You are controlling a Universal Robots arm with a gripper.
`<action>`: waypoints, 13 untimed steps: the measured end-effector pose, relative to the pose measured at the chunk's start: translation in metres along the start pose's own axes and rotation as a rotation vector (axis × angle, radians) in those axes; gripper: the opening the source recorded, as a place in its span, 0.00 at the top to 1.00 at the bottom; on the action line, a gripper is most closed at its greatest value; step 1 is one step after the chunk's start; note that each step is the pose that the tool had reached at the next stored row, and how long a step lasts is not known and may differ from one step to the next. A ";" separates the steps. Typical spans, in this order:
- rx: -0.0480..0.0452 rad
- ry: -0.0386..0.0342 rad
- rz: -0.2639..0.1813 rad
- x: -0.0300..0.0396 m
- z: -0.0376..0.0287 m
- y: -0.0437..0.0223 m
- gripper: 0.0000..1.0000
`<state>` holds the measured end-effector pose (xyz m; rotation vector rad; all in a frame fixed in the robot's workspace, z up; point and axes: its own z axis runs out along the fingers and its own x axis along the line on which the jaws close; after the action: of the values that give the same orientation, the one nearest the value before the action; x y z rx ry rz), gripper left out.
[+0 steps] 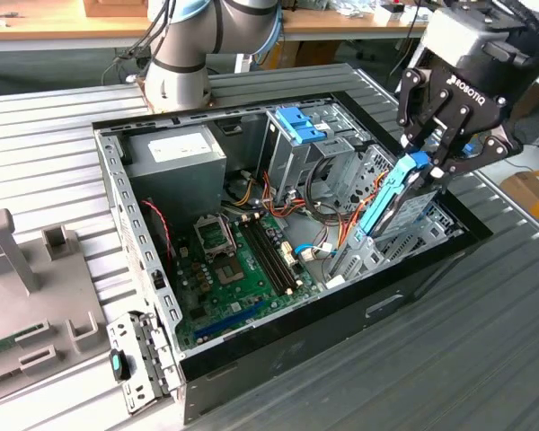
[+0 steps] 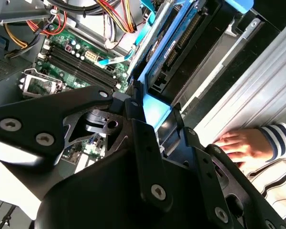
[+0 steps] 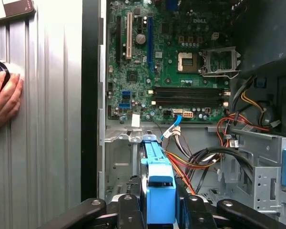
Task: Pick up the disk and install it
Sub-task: 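Insert the disk into the insertion slot, then insert the first disk wire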
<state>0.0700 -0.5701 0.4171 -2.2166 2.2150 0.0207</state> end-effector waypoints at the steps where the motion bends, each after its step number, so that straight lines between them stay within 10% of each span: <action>1: 0.0001 0.0006 0.000 0.0002 0.0114 -0.0001 0.64; 2: 0.0000 0.0007 0.000 0.0001 0.0114 -0.0001 0.50; 13: 0.0000 0.0039 0.000 0.0002 0.0114 -0.0001 0.50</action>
<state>0.0700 -0.5700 0.4057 -2.2185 2.2169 0.0164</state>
